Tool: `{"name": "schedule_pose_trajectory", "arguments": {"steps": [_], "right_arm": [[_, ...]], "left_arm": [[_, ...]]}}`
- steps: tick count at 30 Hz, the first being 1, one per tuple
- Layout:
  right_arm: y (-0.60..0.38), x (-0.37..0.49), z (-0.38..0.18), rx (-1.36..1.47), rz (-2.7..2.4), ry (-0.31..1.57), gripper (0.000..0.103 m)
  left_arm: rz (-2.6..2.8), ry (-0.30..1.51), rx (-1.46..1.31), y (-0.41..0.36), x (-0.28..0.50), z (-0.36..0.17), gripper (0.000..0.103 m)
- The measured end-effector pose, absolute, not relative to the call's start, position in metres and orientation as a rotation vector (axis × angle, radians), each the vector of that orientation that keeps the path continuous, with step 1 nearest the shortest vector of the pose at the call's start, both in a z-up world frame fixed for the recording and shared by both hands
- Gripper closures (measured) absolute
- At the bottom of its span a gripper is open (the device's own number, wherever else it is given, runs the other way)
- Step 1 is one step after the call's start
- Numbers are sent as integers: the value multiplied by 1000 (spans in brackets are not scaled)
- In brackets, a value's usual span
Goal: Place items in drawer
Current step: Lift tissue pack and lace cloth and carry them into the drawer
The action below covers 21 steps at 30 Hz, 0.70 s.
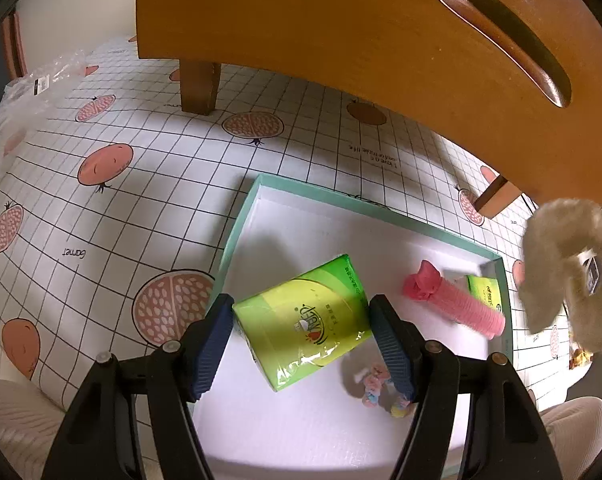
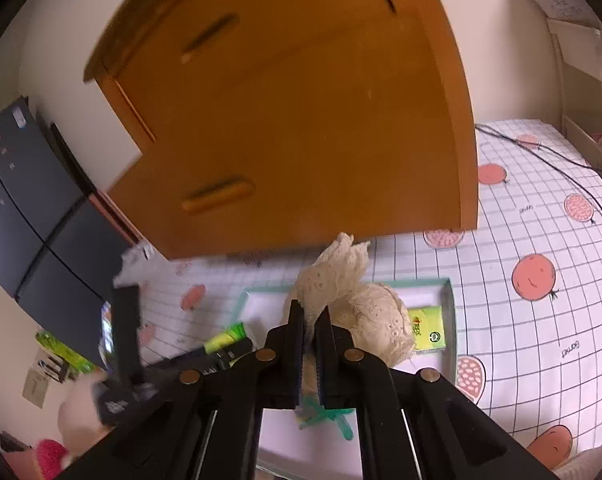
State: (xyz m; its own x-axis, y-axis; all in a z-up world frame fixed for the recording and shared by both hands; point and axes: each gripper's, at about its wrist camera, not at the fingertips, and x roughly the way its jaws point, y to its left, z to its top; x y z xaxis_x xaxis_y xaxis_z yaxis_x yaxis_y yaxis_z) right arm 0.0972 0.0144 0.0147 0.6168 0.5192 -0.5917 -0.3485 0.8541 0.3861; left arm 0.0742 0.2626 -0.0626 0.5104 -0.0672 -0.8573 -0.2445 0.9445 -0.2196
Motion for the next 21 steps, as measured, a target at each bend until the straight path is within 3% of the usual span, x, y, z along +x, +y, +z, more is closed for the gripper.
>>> {"name": "schedule_pose_trajectory", "arguments": {"steps": [12, 21], "right_arm": [[16, 89, 44, 234, 514, 700, 98], [20, 76, 103, 214, 559, 576, 98]], "left_arm": [[104, 985, -331, 263, 68, -45, 32], [-10, 757, -351, 258, 44, 50, 32]]}}
